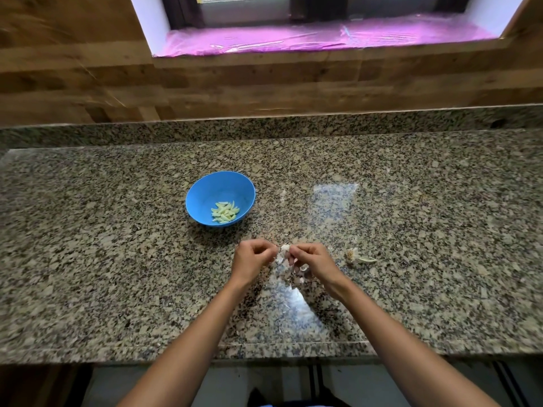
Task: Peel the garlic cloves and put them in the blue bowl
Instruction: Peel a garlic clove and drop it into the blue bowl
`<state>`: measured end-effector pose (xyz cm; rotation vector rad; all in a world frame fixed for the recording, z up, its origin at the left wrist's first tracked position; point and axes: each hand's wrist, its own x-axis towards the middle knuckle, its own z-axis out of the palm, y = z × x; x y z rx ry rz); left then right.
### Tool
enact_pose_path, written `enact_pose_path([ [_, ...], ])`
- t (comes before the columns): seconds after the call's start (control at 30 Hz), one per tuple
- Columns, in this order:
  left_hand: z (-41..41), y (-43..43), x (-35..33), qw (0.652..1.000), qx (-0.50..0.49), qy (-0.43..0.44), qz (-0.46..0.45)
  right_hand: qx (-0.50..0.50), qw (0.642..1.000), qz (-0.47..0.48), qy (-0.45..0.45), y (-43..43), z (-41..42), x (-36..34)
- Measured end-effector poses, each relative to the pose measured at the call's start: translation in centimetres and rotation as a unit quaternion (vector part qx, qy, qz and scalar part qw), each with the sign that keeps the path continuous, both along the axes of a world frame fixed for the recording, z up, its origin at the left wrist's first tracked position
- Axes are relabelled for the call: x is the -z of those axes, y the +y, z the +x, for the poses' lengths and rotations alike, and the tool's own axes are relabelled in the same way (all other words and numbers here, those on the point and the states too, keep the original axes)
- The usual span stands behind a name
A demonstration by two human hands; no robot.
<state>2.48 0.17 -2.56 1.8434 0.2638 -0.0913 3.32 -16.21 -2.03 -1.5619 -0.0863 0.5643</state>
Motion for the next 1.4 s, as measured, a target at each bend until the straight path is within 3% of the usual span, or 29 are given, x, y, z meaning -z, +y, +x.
enact_pose_path([
  [0.1,-0.9,0.2,0.6,0.999,0.003,0.041,-0.030,-0.001,1.000,-0.016,-0.027,-0.5,0.3,0.1],
  [0.23,-1.8,-0.8,-0.1,0.995,0.034,0.028,-0.087,-0.009,0.994,-0.080,-0.067,-0.6,0.1,1.0],
  [0.33,-2.2,-1.0,-0.3,0.994,0.003,0.028,-0.105,-0.014,0.986,-0.145,-0.083,-0.3,0.1,1.5],
  [0.47,-2.4,-1.1,-0.5,0.962,-0.063,0.087,-0.253,0.064,0.994,-0.064,-0.065,0.0,0.0,1.1],
  [0.53,-2.4,-1.3,-0.5,0.955,-0.061,0.097,-0.275,0.086,0.995,-0.019,-0.050,0.3,-0.3,0.6],
  [0.7,-2.3,-1.5,-0.6,0.959,-0.034,0.110,-0.258,0.059,0.996,-0.010,-0.069,0.9,-0.5,0.0],
  [0.83,-2.4,-1.6,-0.5,0.950,-0.045,0.116,-0.287,0.114,0.992,-0.024,-0.049,0.8,-0.4,1.1],
  [1.03,-2.5,-1.5,-0.3,0.941,-0.060,0.118,-0.312,0.065,0.983,-0.154,-0.081,0.2,-1.2,2.6],
  [1.27,-2.8,-2.2,0.5,0.964,-0.041,0.106,-0.240,0.084,0.984,-0.125,-0.097,1.0,-1.8,1.9],
  [1.4,-3.1,-2.1,0.9,0.952,-0.076,0.123,-0.272,0.108,0.980,-0.135,-0.101,0.7,-1.9,2.0],
])
